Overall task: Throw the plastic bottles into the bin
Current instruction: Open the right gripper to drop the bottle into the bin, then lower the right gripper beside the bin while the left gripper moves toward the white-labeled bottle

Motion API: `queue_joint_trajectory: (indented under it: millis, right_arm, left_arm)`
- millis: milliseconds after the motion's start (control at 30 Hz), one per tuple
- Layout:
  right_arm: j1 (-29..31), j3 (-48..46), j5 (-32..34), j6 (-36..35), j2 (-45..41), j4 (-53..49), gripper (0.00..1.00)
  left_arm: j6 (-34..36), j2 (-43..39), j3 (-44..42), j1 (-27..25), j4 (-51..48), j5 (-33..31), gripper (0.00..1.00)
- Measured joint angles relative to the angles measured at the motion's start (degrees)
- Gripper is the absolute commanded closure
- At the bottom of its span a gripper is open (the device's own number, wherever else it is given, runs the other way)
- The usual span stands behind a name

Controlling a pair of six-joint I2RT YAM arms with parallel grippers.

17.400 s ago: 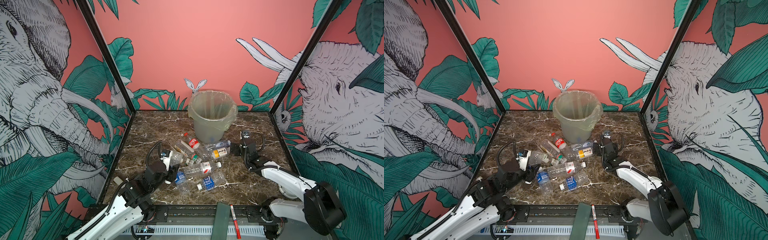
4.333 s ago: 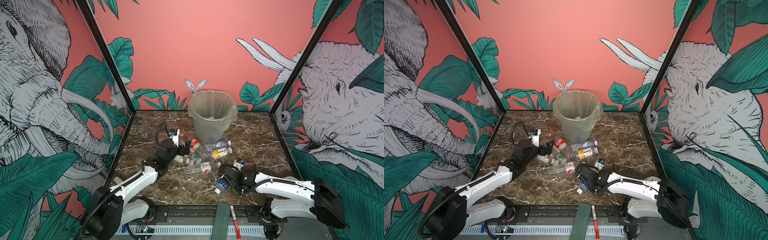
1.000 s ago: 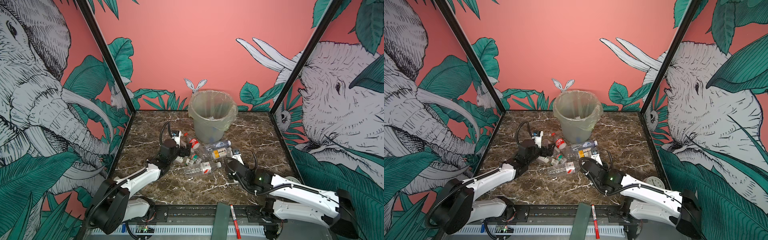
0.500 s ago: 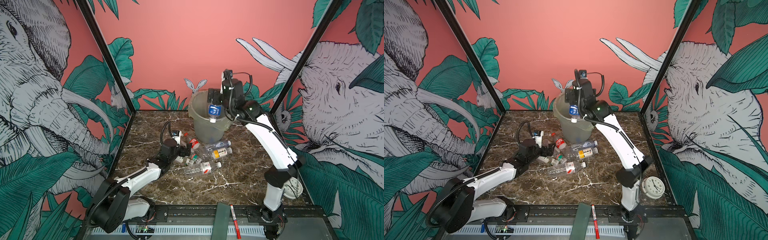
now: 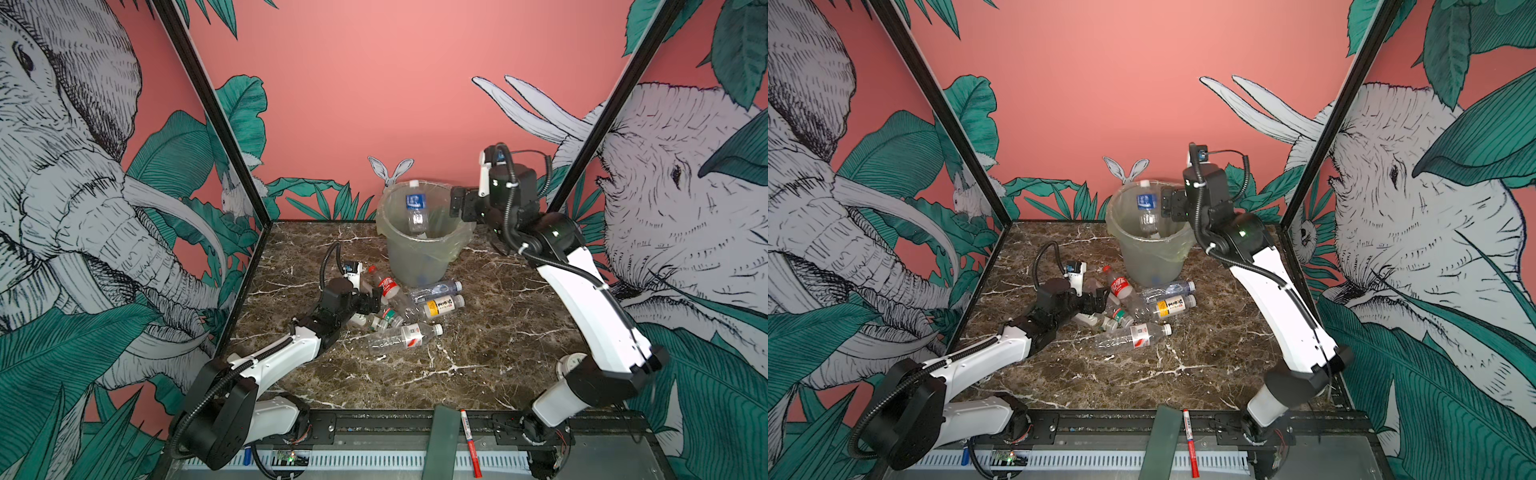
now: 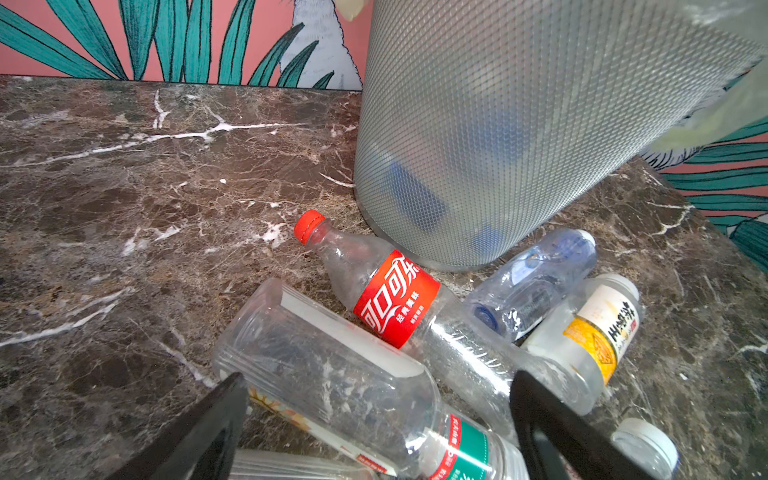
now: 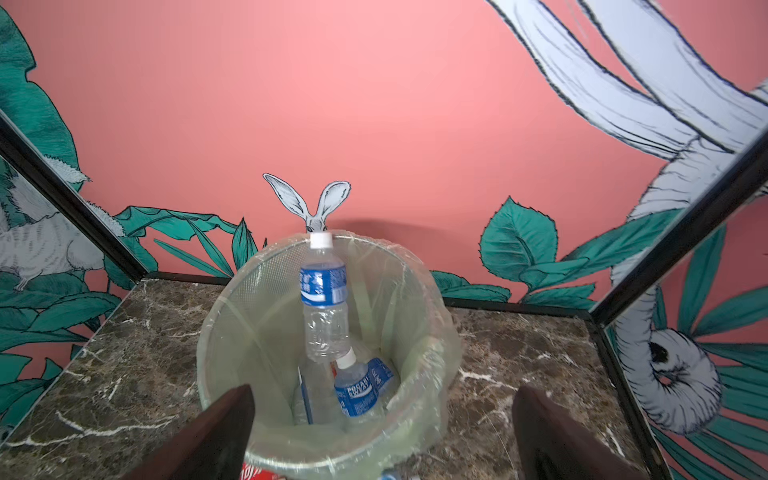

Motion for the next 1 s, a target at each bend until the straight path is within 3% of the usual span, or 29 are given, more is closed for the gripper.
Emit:
queue_joint_trajectory:
  millis: [533, 767, 1000]
  right_arm:
    - [-5.5, -51.7, -3.2, 0.5, -21.3, 18.2, 0.01]
    - [-7.0, -67.9, -5.7, 1.1, -27.1, 30.3, 0.01]
    - [-7.0, -78.0, -7.2, 1.3, -28.7, 38.9, 0.01]
  left_arm:
    - [3.1, -0.1, 1.6, -2.5, -1.6, 1.2, 0.0]
    - [5.8, -4.3, 1.8, -8.4, -6.5, 0.8, 0.0]
    - [6.9, -8.9, 1.0, -11.6, -12.8, 3.7, 0.0]
